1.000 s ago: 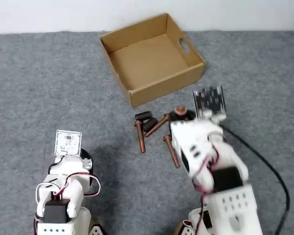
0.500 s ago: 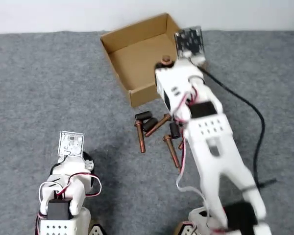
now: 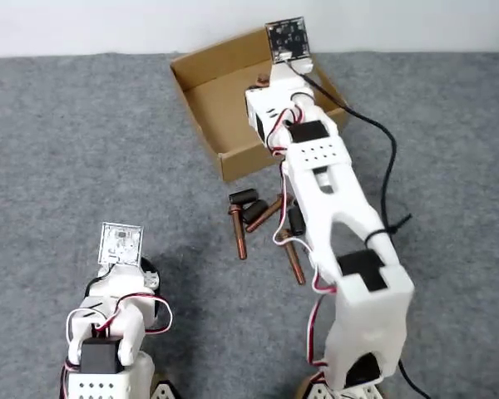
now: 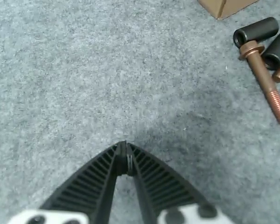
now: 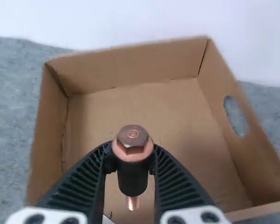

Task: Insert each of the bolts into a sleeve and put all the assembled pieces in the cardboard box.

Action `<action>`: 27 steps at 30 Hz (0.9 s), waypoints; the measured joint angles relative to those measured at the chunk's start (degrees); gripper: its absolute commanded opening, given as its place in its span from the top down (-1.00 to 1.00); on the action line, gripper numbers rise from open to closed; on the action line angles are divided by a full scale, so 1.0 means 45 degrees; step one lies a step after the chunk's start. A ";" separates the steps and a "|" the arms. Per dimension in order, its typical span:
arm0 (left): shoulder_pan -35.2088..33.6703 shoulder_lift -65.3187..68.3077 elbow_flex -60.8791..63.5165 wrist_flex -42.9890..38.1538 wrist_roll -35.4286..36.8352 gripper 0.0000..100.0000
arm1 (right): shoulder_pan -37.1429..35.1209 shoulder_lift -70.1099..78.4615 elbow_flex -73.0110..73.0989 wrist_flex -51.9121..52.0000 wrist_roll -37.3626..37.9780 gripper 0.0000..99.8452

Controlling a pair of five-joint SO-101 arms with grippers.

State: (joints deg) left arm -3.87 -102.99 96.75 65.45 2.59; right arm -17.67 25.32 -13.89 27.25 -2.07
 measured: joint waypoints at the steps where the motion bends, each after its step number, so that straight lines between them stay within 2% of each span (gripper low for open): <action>1: 0.0000 0.0000 0.0000 0.0000 0.0000 0.99 | 0.0000 0.0313 -0.0195 0.0000 0.0000 0.98; 6: 0.0000 0.0000 0.0000 0.0000 0.0000 0.99 | 0.0000 0.1211 -0.0371 0.0000 0.0508 0.98; 12: 0.0000 0.0000 0.0000 0.0000 0.0000 0.99 | -0.0020 0.1719 -0.0371 0.1524 0.1485 0.70; 15: 0.0000 0.0000 0.0000 0.0000 0.0000 0.99 | -0.0020 0.1700 -0.0625 0.2071 0.1563 0.74; 21: 0.0000 0.0000 0.0000 0.0000 0.0000 0.99 | 0.0000 0.1211 -0.0762 0.2637 0.1563 0.99; 27: 0.0000 0.0000 0.0000 -0.0078 0.0000 0.99 | -0.0020 -0.0430 -0.0762 0.4591 0.1563 0.98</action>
State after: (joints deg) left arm -3.87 -102.99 96.75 65.10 2.59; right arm -17.76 23.38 -17.32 47.91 4.97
